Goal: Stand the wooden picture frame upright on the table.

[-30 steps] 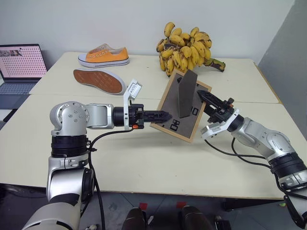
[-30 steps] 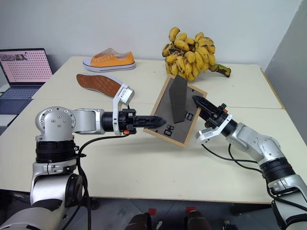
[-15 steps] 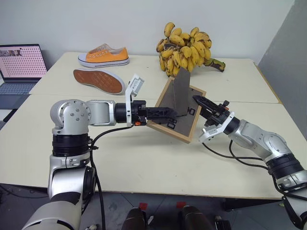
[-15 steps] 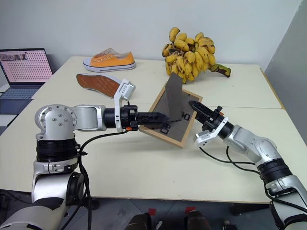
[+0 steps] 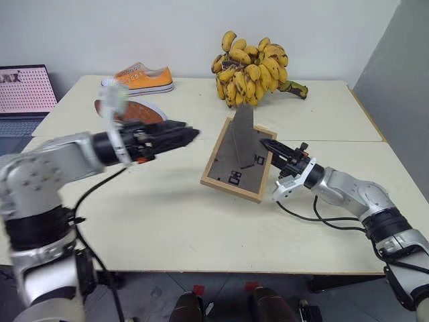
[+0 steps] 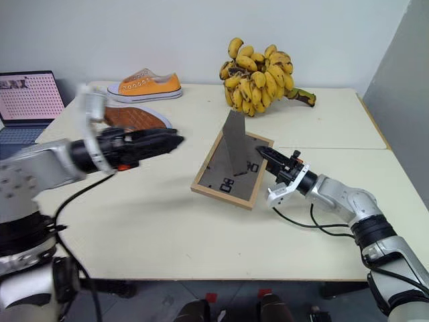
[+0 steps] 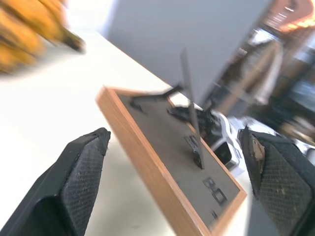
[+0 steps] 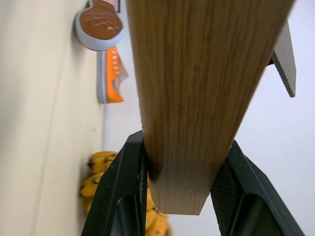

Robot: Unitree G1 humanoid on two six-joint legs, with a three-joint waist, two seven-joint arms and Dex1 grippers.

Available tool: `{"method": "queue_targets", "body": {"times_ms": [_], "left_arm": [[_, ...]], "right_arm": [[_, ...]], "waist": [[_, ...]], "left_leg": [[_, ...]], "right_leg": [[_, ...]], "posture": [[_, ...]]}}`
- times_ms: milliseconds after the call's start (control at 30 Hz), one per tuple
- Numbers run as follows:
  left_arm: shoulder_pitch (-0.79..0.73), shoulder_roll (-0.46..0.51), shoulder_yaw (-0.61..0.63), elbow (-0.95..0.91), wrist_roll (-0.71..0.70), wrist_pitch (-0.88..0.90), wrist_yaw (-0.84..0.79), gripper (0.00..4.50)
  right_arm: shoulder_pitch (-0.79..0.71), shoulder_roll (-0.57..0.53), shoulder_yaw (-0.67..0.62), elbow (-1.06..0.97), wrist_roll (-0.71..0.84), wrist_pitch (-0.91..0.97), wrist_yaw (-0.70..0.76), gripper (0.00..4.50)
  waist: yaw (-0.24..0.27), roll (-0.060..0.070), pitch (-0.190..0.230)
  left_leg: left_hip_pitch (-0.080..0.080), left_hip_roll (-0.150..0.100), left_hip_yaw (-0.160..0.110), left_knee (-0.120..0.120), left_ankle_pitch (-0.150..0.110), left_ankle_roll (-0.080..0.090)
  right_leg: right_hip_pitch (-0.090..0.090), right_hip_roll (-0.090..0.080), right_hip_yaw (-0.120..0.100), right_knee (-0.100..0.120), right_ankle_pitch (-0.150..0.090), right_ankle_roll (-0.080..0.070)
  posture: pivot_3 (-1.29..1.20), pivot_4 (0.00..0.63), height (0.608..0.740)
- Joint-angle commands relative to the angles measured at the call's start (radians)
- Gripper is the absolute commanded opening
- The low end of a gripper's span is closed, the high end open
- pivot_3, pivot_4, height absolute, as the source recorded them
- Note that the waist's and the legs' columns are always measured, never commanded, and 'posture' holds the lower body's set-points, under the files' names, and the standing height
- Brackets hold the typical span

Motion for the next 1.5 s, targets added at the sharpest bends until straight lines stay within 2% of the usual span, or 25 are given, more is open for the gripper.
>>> {"method": "queue_targets", "body": {"times_ms": [33,133,233,300,400,600,733,867,1100,1500], "left_arm": [[0.073,0.028,0.083,-0.108,-0.070,-0.010,0.044,4.45],[0.118,0.028,0.091,-0.146,-0.104,-0.020,0.088,4.45],[0.141,0.031,0.093,-0.165,-0.131,-0.034,0.126,4.45],[0.153,0.043,0.103,-0.169,-0.152,-0.041,0.145,4.45],[0.174,0.069,0.112,-0.169,-0.173,-0.050,0.162,4.45],[0.312,0.167,0.105,-0.224,-0.116,-0.100,0.082,4.45],[0.363,0.199,0.089,-0.213,-0.066,-0.159,0.048,4.45],[0.383,0.210,0.086,-0.199,-0.043,-0.189,0.037,4.45],[0.358,0.232,0.084,-0.175,-0.045,-0.200,0.041,4.45],[0.382,0.249,0.085,-0.180,-0.048,-0.206,0.023,4.45]], "right_arm": [[-0.082,0.066,-0.038,0.068,0.224,-0.060,0.114,1.65],[-0.106,0.129,-0.053,0.093,0.416,-0.055,0.273,1.65],[-0.104,0.197,-0.076,0.072,0.618,0.026,0.449,1.65],[-0.079,0.262,-0.095,0.015,0.801,0.175,0.618,1.65],[-0.033,0.306,-0.117,-0.070,0.973,0.359,0.799,1.65],[0.075,0.316,-0.158,-0.247,1.238,0.772,1.061,1.65],[0.117,0.319,-0.196,-0.290,1.310,0.973,1.113,1.65],[0.148,0.345,-0.234,-0.298,1.343,1.066,1.119,1.65],[0.187,0.419,-0.261,-0.290,1.317,1.088,1.081,1.65],[0.238,0.438,-0.299,-0.226,1.289,1.101,1.063,1.65]], "waist": [[0.000,0.000,0.000],[0.001,-0.002,0.000],[0.001,-0.002,0.000],[0.000,-0.002,0.000],[0.001,-0.002,0.000],[0.003,-0.002,0.000],[0.004,-0.002,0.000],[0.003,-0.002,0.000],[-0.002,-0.002,0.000],[-0.001,-0.002,0.000]], "left_leg": [[0.000,0.000,0.000,0.000,0.000,0.000],[0.002,0.000,-0.002,0.000,0.000,0.000],[0.003,0.000,-0.002,0.000,0.000,0.000],[0.004,0.000,-0.003,0.000,0.000,0.000],[0.006,0.001,-0.003,0.000,0.000,0.000],[0.008,0.001,-0.004,-0.001,0.000,0.000],[0.009,0.001,-0.003,-0.002,0.000,0.001],[0.010,0.001,-0.002,-0.003,-0.001,0.001],[0.011,0.002,-0.002,-0.004,-0.001,0.001],[0.011,0.003,-0.001,-0.005,-0.001,0.001]], "right_leg": [[0.000,0.000,0.000,0.000,0.000,0.000],[0.003,0.000,-0.002,0.000,0.000,0.000],[0.004,0.000,-0.002,0.000,0.000,0.000],[0.006,0.000,-0.003,0.000,0.000,0.000],[0.008,0.001,-0.003,0.000,0.000,0.000],[0.009,0.001,-0.003,-0.001,-0.001,-0.001],[0.009,0.001,-0.003,0.001,-0.002,-0.003],[0.009,0.002,-0.002,0.001,-0.003,-0.004],[0.008,0.003,-0.002,0.001,-0.004,-0.004],[0.008,0.004,-0.001,0.001,-0.004,-0.003]], "posture": [[0.00,0.150,0.740],[0.00,0.150,0.740],[0.00,0.150,0.740],[0.00,0.150,0.740],[0.00,0.150,0.740],[0.00,0.150,0.740],[0.00,0.150,0.740],[0.00,0.150,0.740],[0.00,0.150,0.740],[0.00,0.150,0.740]]}}
